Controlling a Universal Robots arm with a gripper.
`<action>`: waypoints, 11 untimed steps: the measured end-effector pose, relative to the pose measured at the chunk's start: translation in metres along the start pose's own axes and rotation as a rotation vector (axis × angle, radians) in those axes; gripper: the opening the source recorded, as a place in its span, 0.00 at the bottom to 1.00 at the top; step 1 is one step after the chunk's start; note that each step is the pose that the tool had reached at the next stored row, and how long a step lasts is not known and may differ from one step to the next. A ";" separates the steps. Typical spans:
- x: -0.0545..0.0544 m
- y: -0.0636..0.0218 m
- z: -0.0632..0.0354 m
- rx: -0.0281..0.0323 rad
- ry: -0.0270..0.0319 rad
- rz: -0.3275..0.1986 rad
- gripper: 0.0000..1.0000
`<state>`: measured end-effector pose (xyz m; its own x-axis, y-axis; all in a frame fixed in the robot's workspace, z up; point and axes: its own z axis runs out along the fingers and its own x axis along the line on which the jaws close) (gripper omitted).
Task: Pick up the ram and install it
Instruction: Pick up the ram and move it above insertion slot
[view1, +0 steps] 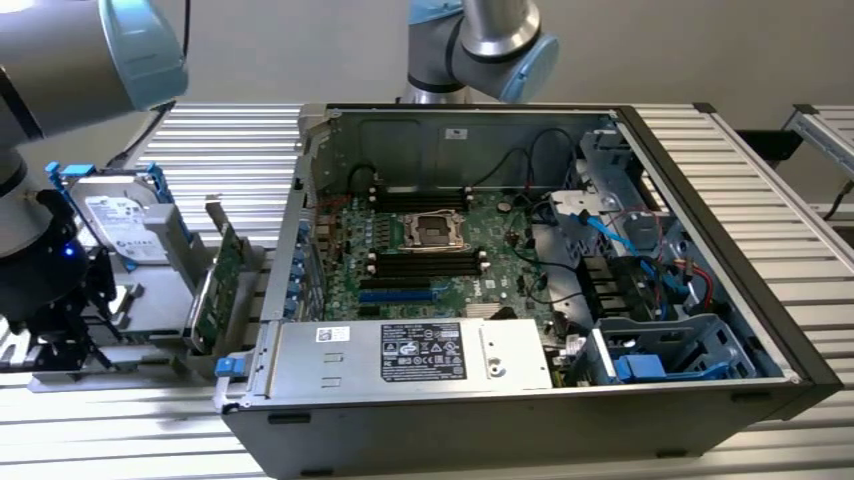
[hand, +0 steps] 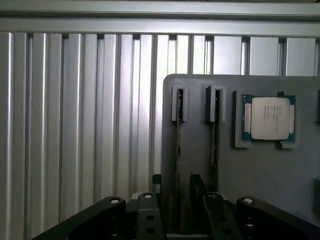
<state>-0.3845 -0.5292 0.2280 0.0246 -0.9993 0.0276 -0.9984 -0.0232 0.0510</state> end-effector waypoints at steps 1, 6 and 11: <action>0.000 0.0001 0.0018 0.0001 -0.0002 -0.004 0.36; 0.002 0.0004 0.0110 0.0009 -0.0040 -0.024 0.36; 0.002 0.0014 0.0204 0.0020 -0.0125 -0.037 0.36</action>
<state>-0.3868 -0.5319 0.2079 0.0612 -0.9980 0.0132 -0.9969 -0.0605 0.0498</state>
